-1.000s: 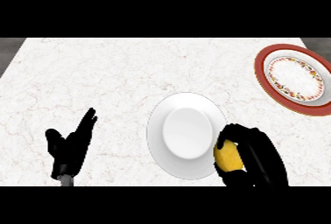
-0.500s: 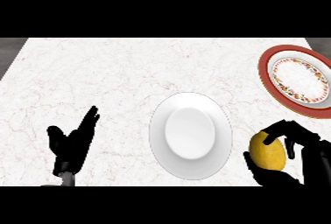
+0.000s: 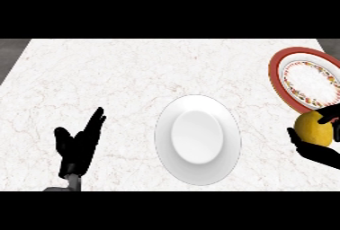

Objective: Pick the lemon from the plate and place it in the plate

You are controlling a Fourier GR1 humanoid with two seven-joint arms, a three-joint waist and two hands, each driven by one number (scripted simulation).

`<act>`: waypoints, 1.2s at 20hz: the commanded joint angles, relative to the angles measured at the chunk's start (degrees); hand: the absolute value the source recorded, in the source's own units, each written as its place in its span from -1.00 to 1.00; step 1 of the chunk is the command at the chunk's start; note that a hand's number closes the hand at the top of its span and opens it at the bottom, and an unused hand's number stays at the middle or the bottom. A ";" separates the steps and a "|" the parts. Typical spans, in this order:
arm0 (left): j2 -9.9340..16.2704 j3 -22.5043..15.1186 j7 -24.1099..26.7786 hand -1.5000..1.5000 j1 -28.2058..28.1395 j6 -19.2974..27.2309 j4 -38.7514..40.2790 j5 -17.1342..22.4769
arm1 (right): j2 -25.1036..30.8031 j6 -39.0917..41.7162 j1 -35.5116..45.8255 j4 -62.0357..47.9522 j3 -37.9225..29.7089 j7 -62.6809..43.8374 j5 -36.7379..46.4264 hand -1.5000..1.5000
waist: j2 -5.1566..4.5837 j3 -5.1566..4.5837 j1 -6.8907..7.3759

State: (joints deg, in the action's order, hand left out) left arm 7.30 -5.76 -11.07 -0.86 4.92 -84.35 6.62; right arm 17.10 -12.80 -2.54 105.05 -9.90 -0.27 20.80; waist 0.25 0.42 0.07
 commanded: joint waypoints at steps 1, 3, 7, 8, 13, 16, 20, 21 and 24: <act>-0.96 -0.24 0.28 0.00 0.20 -0.40 3.91 -0.40 | 2.03 -2.21 8.65 -12.41 -5.86 4.63 -1.26 1.00 | -0.46 -0.39 0.43; -0.01 -0.74 -2.79 0.00 -1.47 -1.08 -0.85 0.44 | 4.37 -4.16 10.84 -18.78 -10.86 8.69 -2.63 1.00 | -0.48 -0.32 0.85; -0.28 0.47 0.22 0.00 1.22 -2.49 4.07 0.93 | 9.15 -4.03 22.48 -37.31 -15.12 14.98 -5.29 1.00 | -0.87 -0.31 1.48; -1.59 -1.88 -1.29 0.00 -2.19 -0.66 0.19 -0.57 | 9.46 -4.03 21.74 -41.28 -15.54 19.72 -5.43 1.00 | -0.71 -0.27 1.59; -0.53 -1.84 -4.02 0.00 0.16 -1.95 -0.55 -0.31 | 13.87 -5.34 32.63 -60.39 -18.29 26.41 -5.08 1.00 | -1.16 -0.17 2.88; -1.66 -2.04 -3.13 0.00 1.44 -0.98 1.19 -1.28 | 17.23 -4.10 37.93 -69.21 -19.53 30.98 -5.45 1.00 | -1.35 -0.16 3.00; -1.13 -0.50 -2.07 0.00 3.22 -1.57 2.33 -0.63 | 21.66 -3.58 41.33 -77.75 -16.95 22.59 -0.59 1.00 | -1.83 -0.28 3.63; -1.90 -1.36 -3.60 0.00 3.38 -0.81 1.48 -0.97 | 21.36 -2.82 40.03 -79.81 -16.16 23.46 0.30 1.00 | -2.25 -0.15 4.33; -2.29 -2.29 -2.33 0.00 2.55 -1.18 0.77 -1.41 | 24.00 0.71 40.60 -84.00 -12.25 22.73 4.69 -1.00 | -2.51 -0.06 5.35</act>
State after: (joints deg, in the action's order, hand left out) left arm 6.06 -6.87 -12.40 2.05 3.52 -84.56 5.55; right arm 38.02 -15.57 36.58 27.72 -24.91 24.42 21.88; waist -1.54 0.50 4.41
